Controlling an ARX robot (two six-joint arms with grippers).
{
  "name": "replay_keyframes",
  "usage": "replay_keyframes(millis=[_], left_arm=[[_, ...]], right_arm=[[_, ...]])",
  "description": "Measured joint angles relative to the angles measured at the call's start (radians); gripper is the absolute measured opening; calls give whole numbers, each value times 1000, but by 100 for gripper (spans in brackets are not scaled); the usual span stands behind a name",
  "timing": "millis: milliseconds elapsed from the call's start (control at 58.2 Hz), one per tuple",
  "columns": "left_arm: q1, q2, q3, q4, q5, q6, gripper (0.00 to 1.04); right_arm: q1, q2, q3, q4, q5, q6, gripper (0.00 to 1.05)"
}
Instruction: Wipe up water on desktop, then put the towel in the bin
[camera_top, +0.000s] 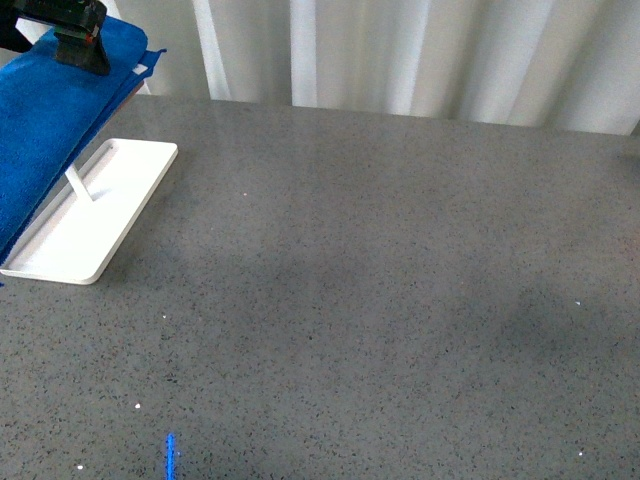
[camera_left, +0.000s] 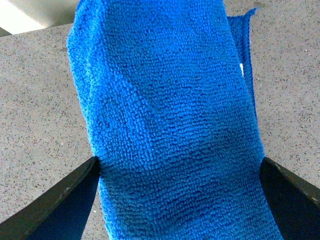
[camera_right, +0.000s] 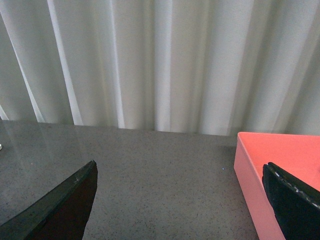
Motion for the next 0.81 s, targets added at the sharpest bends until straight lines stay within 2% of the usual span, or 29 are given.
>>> replay_keyframes(millis=[52,120,601,687,808], left_arm=[[0,3,-2,6,-3,10,97],[-1,6,-2,6,-2,9,83],[0,16,-2,23,3,8,12],[0,10,-6,28,4,10,6],[0,-10,-33,50,16,10,5]], right_arm=[[0,0,0,0,0,0,98],[0,0,0,0,0,0,98],[0,0,0,0,0,0,98],[0,0,0,0,0,0,98],[0,0,0,0,0,0,98]])
